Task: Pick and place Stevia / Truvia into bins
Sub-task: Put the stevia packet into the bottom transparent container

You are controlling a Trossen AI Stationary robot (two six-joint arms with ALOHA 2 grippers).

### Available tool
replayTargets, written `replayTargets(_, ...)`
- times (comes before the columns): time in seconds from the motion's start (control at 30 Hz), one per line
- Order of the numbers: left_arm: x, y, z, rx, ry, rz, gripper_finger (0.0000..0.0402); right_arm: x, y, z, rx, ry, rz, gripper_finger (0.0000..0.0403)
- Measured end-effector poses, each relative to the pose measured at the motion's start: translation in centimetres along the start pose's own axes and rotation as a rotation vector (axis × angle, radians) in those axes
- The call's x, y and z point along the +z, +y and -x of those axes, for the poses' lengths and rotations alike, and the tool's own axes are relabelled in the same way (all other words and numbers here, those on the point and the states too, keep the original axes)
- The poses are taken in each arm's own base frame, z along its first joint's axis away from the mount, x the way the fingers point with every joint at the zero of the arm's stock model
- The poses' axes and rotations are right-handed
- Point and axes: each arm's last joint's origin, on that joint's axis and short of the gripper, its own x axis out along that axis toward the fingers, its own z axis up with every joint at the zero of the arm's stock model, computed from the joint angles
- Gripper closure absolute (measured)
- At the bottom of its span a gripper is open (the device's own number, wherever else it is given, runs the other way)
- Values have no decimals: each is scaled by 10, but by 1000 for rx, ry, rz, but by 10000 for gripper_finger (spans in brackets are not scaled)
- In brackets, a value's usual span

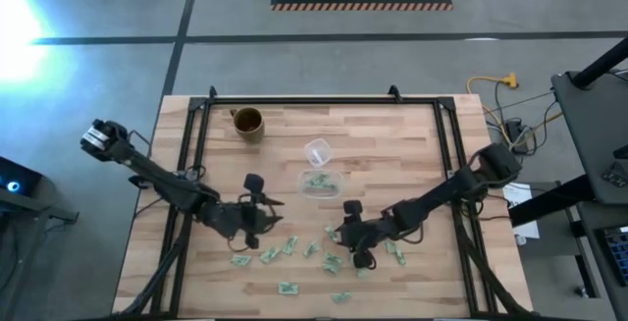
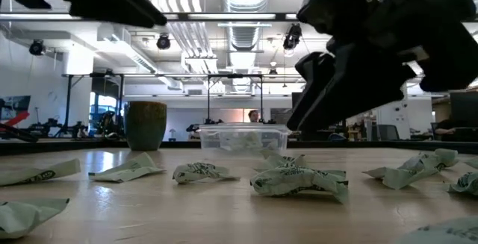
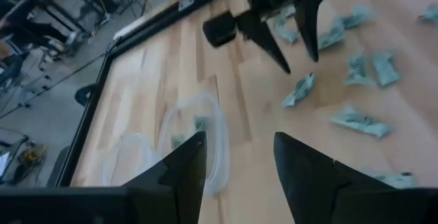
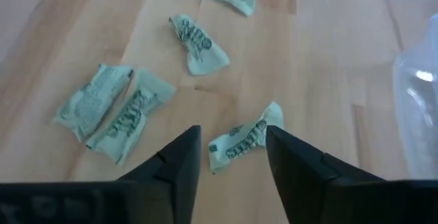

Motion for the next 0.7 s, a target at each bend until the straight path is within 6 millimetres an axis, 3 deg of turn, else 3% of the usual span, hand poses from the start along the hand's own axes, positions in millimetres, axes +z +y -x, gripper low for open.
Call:
replayTargets(0.27,6,-6,19,-27,-64,-2,246,-8,2,-11,-2,23,12,208)
replayTargets(0.7,6,-8,20,4,-60,-9,246,-15,4,-23,1,27,17,216)
